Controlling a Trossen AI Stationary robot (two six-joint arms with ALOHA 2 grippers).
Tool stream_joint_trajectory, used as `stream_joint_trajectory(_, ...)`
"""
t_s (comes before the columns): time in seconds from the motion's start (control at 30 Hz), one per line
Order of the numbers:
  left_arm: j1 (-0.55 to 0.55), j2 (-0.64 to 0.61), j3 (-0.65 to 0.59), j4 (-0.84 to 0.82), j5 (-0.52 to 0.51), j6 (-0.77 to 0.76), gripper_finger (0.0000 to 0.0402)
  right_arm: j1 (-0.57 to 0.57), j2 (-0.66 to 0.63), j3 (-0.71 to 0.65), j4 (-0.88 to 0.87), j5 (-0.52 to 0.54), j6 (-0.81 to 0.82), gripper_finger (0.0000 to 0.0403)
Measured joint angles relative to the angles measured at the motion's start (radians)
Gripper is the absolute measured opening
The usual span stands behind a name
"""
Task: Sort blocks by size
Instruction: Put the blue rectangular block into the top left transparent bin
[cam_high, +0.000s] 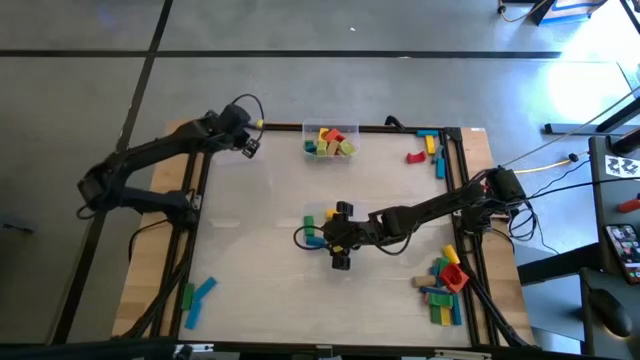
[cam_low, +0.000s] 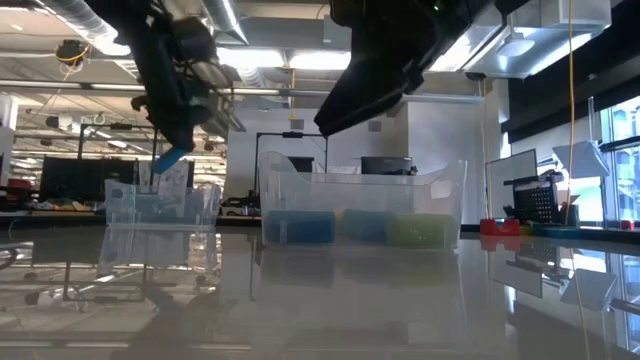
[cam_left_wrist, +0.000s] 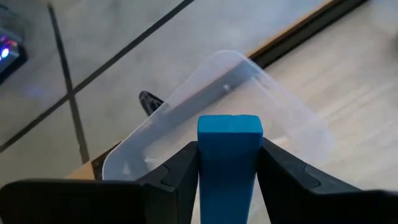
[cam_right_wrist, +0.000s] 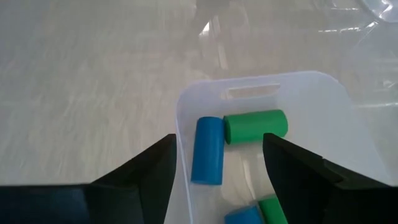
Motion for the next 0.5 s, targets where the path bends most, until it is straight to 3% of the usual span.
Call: stream_joint_trajectory(0.5,0.108,0.191,0.0,0.109,0.008,0.048,0.0149,0.0,0.0,0.0,0.002,0.0,0.0,0.0237)
